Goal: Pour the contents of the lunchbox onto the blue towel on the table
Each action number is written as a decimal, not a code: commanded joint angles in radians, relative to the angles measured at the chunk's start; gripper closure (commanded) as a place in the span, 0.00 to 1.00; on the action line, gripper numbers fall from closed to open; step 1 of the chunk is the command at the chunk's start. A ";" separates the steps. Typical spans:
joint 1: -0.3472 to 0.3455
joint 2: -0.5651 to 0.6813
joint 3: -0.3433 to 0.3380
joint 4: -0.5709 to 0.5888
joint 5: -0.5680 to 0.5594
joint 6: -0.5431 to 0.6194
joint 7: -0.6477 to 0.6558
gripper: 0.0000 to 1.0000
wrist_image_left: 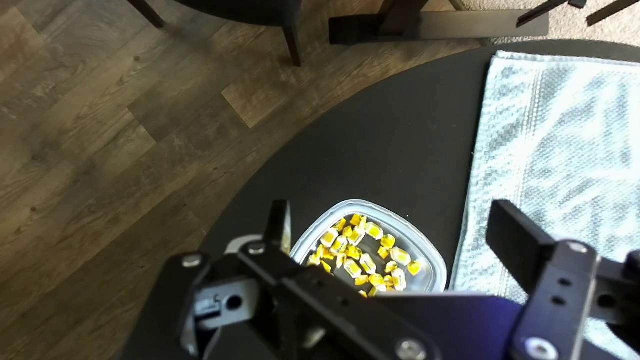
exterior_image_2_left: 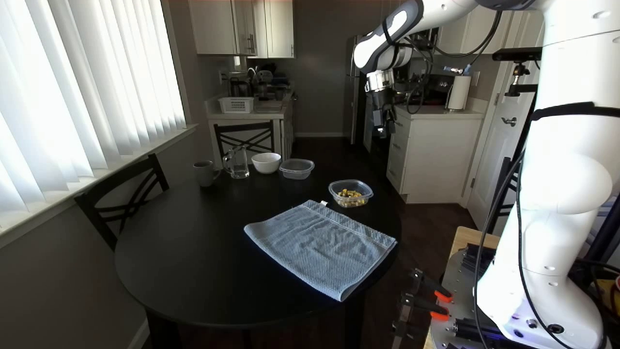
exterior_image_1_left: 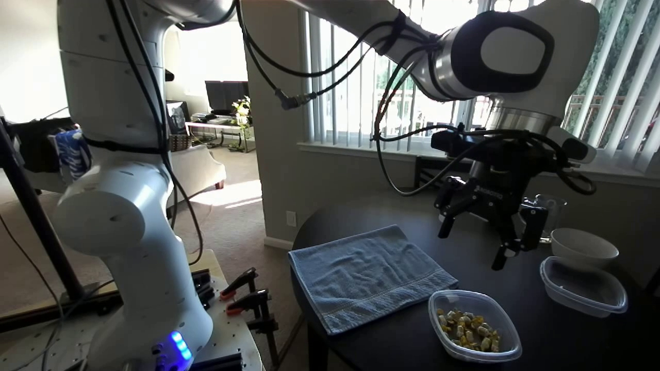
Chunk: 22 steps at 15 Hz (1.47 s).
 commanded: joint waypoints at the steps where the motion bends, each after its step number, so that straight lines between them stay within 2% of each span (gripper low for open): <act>1: -0.067 0.094 0.059 0.070 0.085 0.075 0.065 0.00; 4: -0.114 0.228 0.100 0.144 0.238 0.167 0.145 0.00; 8: -0.182 0.426 0.162 0.278 0.372 0.173 0.266 0.00; 10: -0.205 0.504 0.180 0.338 0.388 0.150 0.327 0.00; 14: -0.210 0.595 0.174 0.422 0.346 0.093 0.448 0.00; 22: -0.214 0.738 0.174 0.559 0.323 -0.162 0.544 0.00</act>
